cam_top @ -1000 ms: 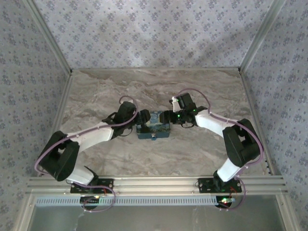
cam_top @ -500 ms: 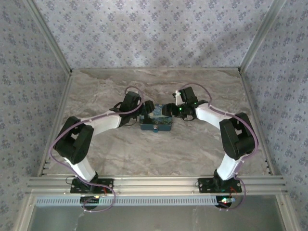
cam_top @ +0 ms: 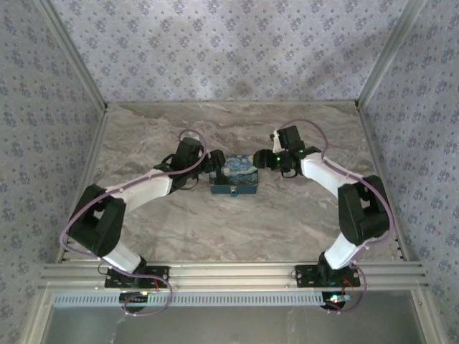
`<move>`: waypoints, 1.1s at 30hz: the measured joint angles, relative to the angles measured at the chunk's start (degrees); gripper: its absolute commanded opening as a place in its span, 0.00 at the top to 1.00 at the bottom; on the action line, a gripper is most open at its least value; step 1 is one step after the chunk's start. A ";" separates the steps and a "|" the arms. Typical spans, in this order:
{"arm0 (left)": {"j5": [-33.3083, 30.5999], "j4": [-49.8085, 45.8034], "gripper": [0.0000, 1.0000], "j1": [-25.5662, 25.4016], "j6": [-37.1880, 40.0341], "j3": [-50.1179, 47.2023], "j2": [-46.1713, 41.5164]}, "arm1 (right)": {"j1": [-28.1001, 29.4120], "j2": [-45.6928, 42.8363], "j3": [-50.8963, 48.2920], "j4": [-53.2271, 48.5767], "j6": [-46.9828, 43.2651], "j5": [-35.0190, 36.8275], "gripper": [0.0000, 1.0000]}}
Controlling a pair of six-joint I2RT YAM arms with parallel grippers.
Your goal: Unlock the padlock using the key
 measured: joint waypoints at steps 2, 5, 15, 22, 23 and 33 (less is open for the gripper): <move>-0.44 -1.20 0.15 0.00 0.72 0.00 -2.47 | -0.66 -2.29 0.11 -2.62 0.11 2.62 0.33; -0.87 -3.02 0.15 -0.26 1.95 -0.46 -6.01 | -1.81 -3.26 0.76 -7.32 0.94 5.22 0.37; -4.50 -5.81 0.17 -10.60 5.90 -4.13 -11.82 | -2.45 0.31 0.74 -14.71 4.44 7.89 0.47; -6.88 -5.88 0.18 -16.92 9.01 -4.74 -11.28 | -2.45 5.16 0.90 -15.26 7.43 7.82 0.53; -6.99 -5.88 0.18 -17.11 9.40 -4.74 -11.04 | -2.45 5.75 0.98 -15.23 7.67 7.82 0.53; -7.32 -5.88 0.18 -17.16 9.99 -4.74 -9.38 | -2.45 9.70 1.92 -14.38 10.62 7.50 0.54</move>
